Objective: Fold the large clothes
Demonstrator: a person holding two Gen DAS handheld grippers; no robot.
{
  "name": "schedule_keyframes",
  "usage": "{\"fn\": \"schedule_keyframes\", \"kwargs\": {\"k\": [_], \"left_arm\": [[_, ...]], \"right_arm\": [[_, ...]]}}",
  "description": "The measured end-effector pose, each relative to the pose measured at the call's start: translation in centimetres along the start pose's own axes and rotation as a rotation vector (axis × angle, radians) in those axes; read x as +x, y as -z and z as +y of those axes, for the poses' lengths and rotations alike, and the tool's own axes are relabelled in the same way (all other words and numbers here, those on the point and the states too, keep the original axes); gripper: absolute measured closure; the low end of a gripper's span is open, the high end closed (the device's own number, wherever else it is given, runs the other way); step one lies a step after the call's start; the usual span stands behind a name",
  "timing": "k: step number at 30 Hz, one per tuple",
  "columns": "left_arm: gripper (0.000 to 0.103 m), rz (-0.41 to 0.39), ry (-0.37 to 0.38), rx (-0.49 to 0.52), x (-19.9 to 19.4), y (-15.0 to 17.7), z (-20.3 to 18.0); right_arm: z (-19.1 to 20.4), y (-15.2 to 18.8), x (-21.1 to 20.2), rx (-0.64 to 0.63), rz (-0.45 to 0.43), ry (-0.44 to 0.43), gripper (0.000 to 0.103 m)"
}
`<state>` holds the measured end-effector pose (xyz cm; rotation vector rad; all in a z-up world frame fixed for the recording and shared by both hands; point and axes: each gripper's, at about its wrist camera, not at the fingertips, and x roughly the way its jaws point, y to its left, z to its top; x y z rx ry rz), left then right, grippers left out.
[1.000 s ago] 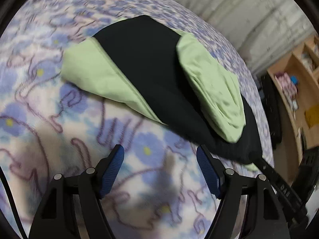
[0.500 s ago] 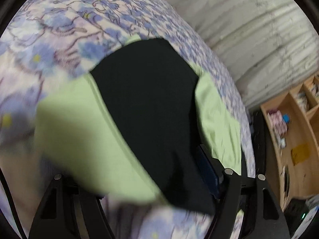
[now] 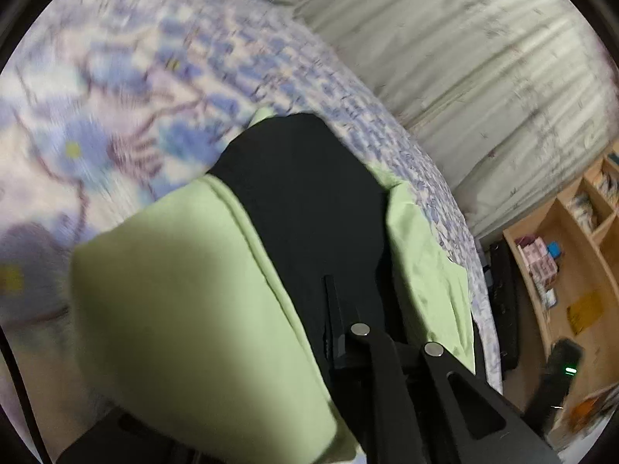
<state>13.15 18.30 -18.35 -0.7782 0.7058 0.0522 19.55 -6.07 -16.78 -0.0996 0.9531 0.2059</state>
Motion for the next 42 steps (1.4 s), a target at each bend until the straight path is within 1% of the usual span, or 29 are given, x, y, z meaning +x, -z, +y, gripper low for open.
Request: {"fn": "schedule_keyframes", "kwargs": {"k": [2, 3, 6, 9, 10, 12, 13, 15, 17, 19, 21, 23, 25, 26, 28, 29, 32, 35, 36, 38, 39, 42], "left_arm": [[0.099, -0.033, 0.001, 0.065, -1.4, 0.2, -1.8], [0.099, -0.048, 0.002, 0.095, -2.0, 0.3, -2.7], [0.099, -0.068, 0.010, 0.136, -4.0, 0.5, -4.0], [0.099, -0.073, 0.007, 0.156, -4.9, 0.5, -5.1], [0.099, -0.076, -0.002, 0.175, -5.2, 0.5, -5.4], [0.099, -0.079, -0.054, 0.219, -5.1, 0.5, -5.8], [0.099, -0.073, -0.072, 0.223, -4.9, 0.3, -6.0], [0.099, -0.059, -0.088, 0.212, -4.6, -0.3, -6.3], [0.099, -0.060, -0.097, 0.246, -4.7, -0.5, -7.8], [0.099, -0.069, -0.105, 0.336, -4.5, -0.6, -11.2], [0.099, -0.078, -0.094, 0.443, -4.3, -0.1, -15.1], [0.099, -0.092, -0.080, 0.550, -4.0, 1.0, -19.0], [0.099, -0.106, -0.048, 0.645, -3.6, 2.5, -22.8], [0.099, -0.109, -0.031, 0.675, -3.4, 3.3, -24.2], [0.098, -0.099, 0.021, 0.744, -2.6, 5.7, -27.5], [0.098, -0.090, 0.036, 0.765, -2.2, 6.6, -28.5], [0.098, -0.025, 0.086, 0.848, 0.0, 11.0, -31.8], [0.097, 0.069, 0.113, 0.919, 2.6, 15.4, -33.1], [0.097, 0.098, 0.117, 0.944, 3.4, 16.7, -33.2], [0.097, 0.176, 0.095, 1.002, 5.5, 19.6, -32.9], [0.097, 0.226, 0.069, 1.031, 7.0, 21.2, -32.5], [0.096, 0.320, 0.021, 1.044, 9.5, 23.3, -31.1]], "right_arm": [[0.8, 0.7, -0.2, -0.052, -0.009, 0.023, 0.066], [1.0, 1.0, -0.5, -0.070, -0.006, 0.017, 0.066], [1.0, 1.4, -1.0, -0.090, 0.012, -0.006, 0.066], [0.8, 1.6, -1.4, -0.082, 0.027, -0.035, 0.066], [0.9, 1.9, -1.5, -0.083, 0.026, -0.038, 0.066], [1.2, 2.2, -1.4, -0.092, 0.018, -0.032, 0.066], [1.2, 2.3, -1.3, -0.091, 0.016, -0.030, 0.066], [1.2, 2.3, -1.3, -0.078, 0.019, -0.038, 0.066], [0.9, 2.3, -1.4, -0.055, 0.018, -0.060, 0.066], [0.1, 2.2, -1.6, -0.022, 0.020, -0.096, 0.066], [-0.9, 2.2, -1.9, 0.024, 0.027, -0.146, 0.066], [-2.5, 2.3, -2.8, 0.082, 0.041, -0.209, 0.066], [-5.2, 3.0, -4.6, 0.163, 0.038, -0.262, 0.066], [-6.3, 3.3, -5.5, 0.190, 0.028, -0.261, 0.066], [-9.6, 4.6, -7.7, 0.246, -0.006, -0.213, 0.066], [-11.4, 5.4, -8.8, 0.275, -0.022, -0.178, 0.066], [-16.4, 7.4, -11.3, 0.357, -0.054, -0.084, 0.066], [-20.6, 9.2, -12.7, 0.441, -0.073, -0.008, 0.066], [-21.6, 9.7, -12.9, 0.460, -0.076, 0.003, 0.066], [-23.6, 10.8, -13.1, 0.503, -0.075, 0.042, 0.066], [-24.1, 11.2, -13.1, 0.516, -0.071, 0.054, 0.066], [-25.6, 12.2, -12.7, 0.552, -0.056, 0.064, 0.066]]}}
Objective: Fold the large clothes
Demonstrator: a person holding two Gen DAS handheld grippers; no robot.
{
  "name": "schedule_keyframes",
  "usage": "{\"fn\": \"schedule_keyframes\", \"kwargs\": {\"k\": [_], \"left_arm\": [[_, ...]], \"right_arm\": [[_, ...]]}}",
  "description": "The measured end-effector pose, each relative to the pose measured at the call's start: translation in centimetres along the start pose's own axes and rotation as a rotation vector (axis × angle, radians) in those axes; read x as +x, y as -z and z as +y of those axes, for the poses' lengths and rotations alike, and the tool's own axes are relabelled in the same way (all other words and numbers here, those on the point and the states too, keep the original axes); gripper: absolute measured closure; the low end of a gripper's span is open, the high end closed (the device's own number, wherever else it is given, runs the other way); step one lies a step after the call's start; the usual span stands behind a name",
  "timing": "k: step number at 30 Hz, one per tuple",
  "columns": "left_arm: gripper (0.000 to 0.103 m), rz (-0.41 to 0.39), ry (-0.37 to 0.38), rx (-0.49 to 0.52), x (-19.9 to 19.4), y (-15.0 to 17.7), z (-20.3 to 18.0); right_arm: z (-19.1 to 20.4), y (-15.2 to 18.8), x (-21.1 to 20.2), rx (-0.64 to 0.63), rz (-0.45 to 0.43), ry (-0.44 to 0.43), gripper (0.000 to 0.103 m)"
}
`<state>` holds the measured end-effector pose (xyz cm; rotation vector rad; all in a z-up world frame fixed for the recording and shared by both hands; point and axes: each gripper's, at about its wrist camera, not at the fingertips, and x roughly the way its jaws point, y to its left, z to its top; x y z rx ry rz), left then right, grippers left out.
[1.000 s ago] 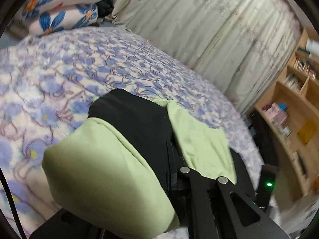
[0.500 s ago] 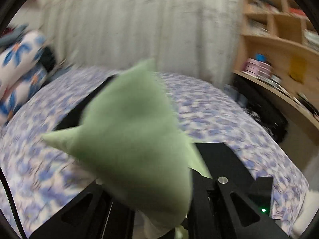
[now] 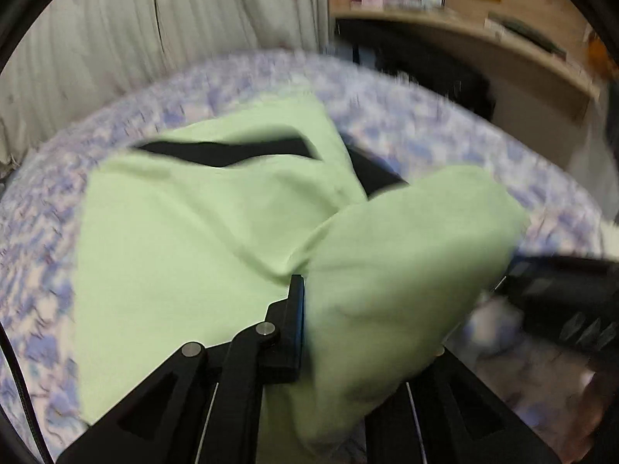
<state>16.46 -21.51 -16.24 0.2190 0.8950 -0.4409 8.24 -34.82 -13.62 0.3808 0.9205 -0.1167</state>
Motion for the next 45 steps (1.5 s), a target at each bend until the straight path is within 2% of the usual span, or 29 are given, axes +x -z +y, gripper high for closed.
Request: {"fn": "schedule_keyframes", "kwargs": {"k": [3, 4, 6, 7, 8, 10, 12, 15, 19, 20, 22, 23, 25, 28, 33, 36, 40, 45], "left_arm": [[0.093, 0.012, 0.019, -0.017, 0.3, 0.3, 0.2], [0.085, 0.016, 0.034, -0.027, -0.1, 0.3, 0.3], [0.058, 0.042, 0.076, -0.051, -0.7, 0.0, 0.8], [0.033, 0.047, 0.090, -0.060, -1.2, -0.1, 0.9], [0.022, 0.034, 0.097, -0.070, -2.0, 0.0, 1.0], [0.022, -0.001, 0.113, -0.073, -3.7, 0.1, 1.3], [0.022, -0.003, 0.118, -0.072, -5.2, 0.4, 1.1], [0.022, -0.028, 0.117, -0.122, -8.0, 1.4, 2.6], [0.022, -0.045, 0.089, -0.215, -10.5, 2.5, 6.3], [0.022, -0.042, 0.073, -0.228, -10.6, 2.5, 7.1], [0.021, -0.024, -0.024, -0.249, -10.6, 3.1, 9.3], [0.022, -0.006, -0.072, -0.266, -10.4, 3.5, 10.4], [0.022, 0.032, -0.115, -0.312, -9.6, 4.1, 12.4], [0.022, 0.070, -0.095, -0.402, -8.3, 5.0, 14.8], [0.022, 0.128, -0.025, -0.526, -6.2, 6.4, 17.5], [0.022, 0.127, 0.016, -0.562, -5.5, 6.8, 18.0], [0.021, 0.125, 0.025, -0.558, -5.0, 6.4, 17.7], [0.021, 0.119, 0.020, -0.547, -4.8, 5.9, 17.5]], "right_arm": [[-0.6, 0.3, 0.2, 0.013, 0.012, -0.013, 0.066], [-0.6, 0.3, 0.2, 0.013, 0.012, -0.018, 0.066], [-0.6, 0.3, 0.1, 0.012, 0.010, -0.027, 0.066], [-0.6, 0.2, 0.0, 0.012, 0.005, -0.030, 0.066], [-0.7, 0.2, -0.2, 0.013, 0.000, -0.031, 0.066], [-0.8, 0.0, -0.7, 0.017, -0.013, -0.031, 0.066], [-0.9, -0.3, -1.2, 0.019, -0.022, -0.025, 0.066], [-0.9, -0.8, -2.0, 0.026, -0.035, -0.023, 0.063], [-0.7, -1.8, -3.4, 0.047, -0.058, -0.092, 0.044], [-0.5, -2.2, -3.5, 0.048, -0.055, -0.127, 0.043], [0.0, -2.8, -3.2, 0.054, -0.027, -0.202, 0.043], [0.3, -3.1, -2.8, 0.059, -0.002, -0.241, 0.043], [0.9, -3.8, -1.5, 0.066, 0.069, -0.310, 0.043], [1.5, -4.6, 1.3, 0.096, 0.192, -0.373, 0.044], [1.0, -5.6, 4.3, 0.150, 0.294, -0.352, 0.043], [0.9, -5.4, 5.5, 0.156, 0.347, -0.308, 0.044], [1.6, -5.0, 5.9, 0.123, 0.374, -0.306, 0.044], [1.9, -5.7, 4.1, 0.125, 0.301, -0.297, 0.044]]}}
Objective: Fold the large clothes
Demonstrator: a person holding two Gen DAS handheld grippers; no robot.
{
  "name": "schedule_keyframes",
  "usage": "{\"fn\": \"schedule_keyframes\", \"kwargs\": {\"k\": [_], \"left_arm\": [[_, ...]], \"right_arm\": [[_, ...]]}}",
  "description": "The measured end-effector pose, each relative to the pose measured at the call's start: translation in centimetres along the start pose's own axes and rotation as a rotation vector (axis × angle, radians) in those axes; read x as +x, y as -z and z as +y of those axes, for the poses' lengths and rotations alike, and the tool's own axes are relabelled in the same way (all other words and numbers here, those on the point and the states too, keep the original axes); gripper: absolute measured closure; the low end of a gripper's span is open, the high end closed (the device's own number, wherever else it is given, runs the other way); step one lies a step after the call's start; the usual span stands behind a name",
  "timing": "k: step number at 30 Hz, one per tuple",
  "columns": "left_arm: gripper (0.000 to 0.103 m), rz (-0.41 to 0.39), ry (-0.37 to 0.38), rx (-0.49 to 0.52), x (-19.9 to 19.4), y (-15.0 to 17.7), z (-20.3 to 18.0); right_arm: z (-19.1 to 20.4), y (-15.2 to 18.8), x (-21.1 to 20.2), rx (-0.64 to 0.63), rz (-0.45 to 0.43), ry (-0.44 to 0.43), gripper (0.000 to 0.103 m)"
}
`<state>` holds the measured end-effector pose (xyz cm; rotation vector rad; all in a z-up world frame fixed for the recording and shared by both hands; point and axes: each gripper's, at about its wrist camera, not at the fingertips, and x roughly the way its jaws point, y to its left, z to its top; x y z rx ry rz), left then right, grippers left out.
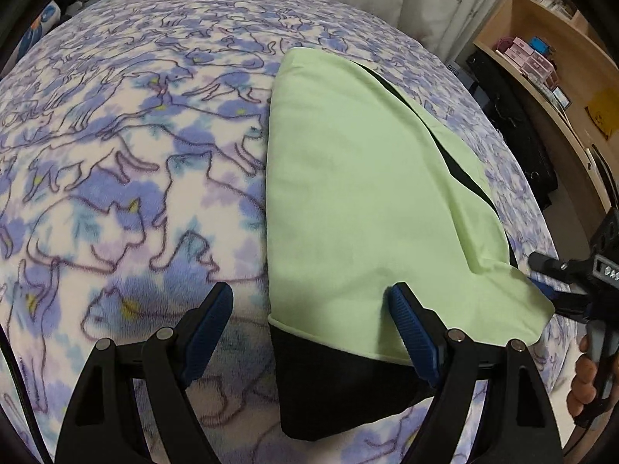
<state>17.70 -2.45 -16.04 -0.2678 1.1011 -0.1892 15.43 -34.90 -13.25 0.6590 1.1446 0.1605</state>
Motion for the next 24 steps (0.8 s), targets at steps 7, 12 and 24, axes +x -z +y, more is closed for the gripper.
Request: {"fn": "schedule_keyframes", "kwargs": {"k": [7, 12, 24], "left_arm": [[0.022, 0.002, 0.011, -0.003, 0.3, 0.2, -0.3], [0.021, 0.009, 0.024, -0.021, 0.5, 0.4, 0.0], [0.034, 0.007, 0.008, 0.047, 0.1, -0.3, -1.2]], "right_arm": [[0.7, 0.3, -0.5, -0.045, 0.048, -0.031, 0.044], [0.0, 0.9, 1.0, -0.005, 0.132, -0.089, 0.044], [2.1, -0.8, 2.3, -0.166, 0.015, -0.009, 0.095]]}}
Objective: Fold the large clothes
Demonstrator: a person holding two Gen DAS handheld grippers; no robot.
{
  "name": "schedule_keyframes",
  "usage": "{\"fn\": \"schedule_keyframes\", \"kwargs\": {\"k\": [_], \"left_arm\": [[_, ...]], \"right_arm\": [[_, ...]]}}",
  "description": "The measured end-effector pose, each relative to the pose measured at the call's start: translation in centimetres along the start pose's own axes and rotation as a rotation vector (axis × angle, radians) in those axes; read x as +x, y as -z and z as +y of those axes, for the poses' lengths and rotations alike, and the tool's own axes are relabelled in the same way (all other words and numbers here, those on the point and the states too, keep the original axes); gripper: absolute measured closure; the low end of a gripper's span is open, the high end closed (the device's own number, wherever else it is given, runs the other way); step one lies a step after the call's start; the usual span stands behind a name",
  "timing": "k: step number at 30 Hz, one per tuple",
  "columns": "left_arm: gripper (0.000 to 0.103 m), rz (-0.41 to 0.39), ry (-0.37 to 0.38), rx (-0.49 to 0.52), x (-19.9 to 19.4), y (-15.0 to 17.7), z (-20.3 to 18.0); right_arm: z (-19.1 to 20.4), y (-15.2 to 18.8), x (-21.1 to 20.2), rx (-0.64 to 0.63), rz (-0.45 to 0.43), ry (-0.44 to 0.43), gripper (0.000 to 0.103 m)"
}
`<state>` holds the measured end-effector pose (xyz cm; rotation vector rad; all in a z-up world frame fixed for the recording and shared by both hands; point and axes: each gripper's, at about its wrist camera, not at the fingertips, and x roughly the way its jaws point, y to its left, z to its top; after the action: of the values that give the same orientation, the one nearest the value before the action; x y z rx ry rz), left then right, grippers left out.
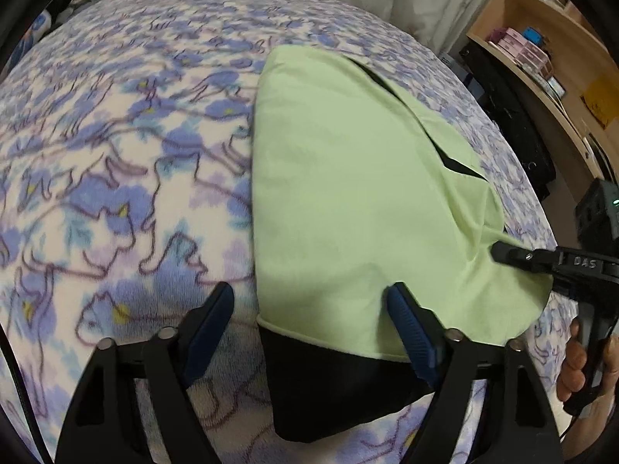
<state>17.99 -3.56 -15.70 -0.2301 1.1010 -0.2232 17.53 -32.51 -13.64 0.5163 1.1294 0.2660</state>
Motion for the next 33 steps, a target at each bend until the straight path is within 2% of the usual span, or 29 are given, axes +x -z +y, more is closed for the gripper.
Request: {"fn": "schedule_keyframes", "kwargs": {"k": [1, 4, 6, 11, 14, 16, 20, 22, 24, 26, 27, 29, 33], "left_arm": [[0.042, -0.002, 0.009, 0.014, -0.2, -0.2, -0.4], [0.047, -0.034, 0.016, 0.046, -1.0, -0.6, -1.7], [0.048, -0.048, 0.008, 0.073, -1.1, -0.7, -2.7], [0.048, -0.069, -0.114, 0.179, 0.5, 0.1, -4.6], [0.047, -0.073, -0.139, 0.217, 0.7, 0.6, -5.0], [0.046, -0.069, -0.135, 0.220, 0.7, 0.5, -4.9], [0.038, -0.055, -0.112, 0.209, 0.7, 0.4, -4.7], [0.036, -0.041, -0.092, 0.202, 0.6, 0.2, -4.5], [0.035, -0.023, -0.059, 0.181, 0.4, -0.3, -4.1], [0.034, -0.009, 0.000, 0.141, 0.0, -1.3, -3.2], [0.033, -0.009, 0.015, 0.123, -0.1, -1.9, -2.8], [0.027, -0.014, 0.024, 0.089, -0.2, -3.3, -2.0], [0.027, -0.015, 0.023, 0.048, 0.7, -6.0, -0.4]], "right_arm": [[0.5, 0.1, -1.5, -0.036, -0.049, 0.007, 0.095], [1.8, 1.2, -6.0, -0.126, -0.211, 0.070, 0.097], [1.5, 1.8, -6.9, -0.138, -0.251, 0.105, 0.097], [-2.8, 3.3, -2.1, -0.040, -0.123, 0.174, 0.098], [-4.6, 4.6, -1.7, 0.037, -0.116, 0.142, 0.099], [-4.5, 4.9, -2.1, 0.025, -0.129, 0.150, 0.099], [-3.3, 3.8, -2.6, -0.021, -0.113, 0.162, 0.096], [-3.0, 2.8, -3.6, -0.019, -0.123, 0.132, 0.095], [-2.9, 1.7, -4.6, 0.001, -0.144, 0.078, 0.089], [-2.9, -0.2, -4.9, 0.030, -0.169, 0.055, 0.065], [-2.8, -1.0, -4.6, 0.037, -0.172, 0.049, 0.061], [-3.2, -2.7, -4.1, 0.056, -0.165, 0.038, 0.060], [-4.6, -5.7, -1.9, 0.117, -0.128, 0.033, 0.060]]}}
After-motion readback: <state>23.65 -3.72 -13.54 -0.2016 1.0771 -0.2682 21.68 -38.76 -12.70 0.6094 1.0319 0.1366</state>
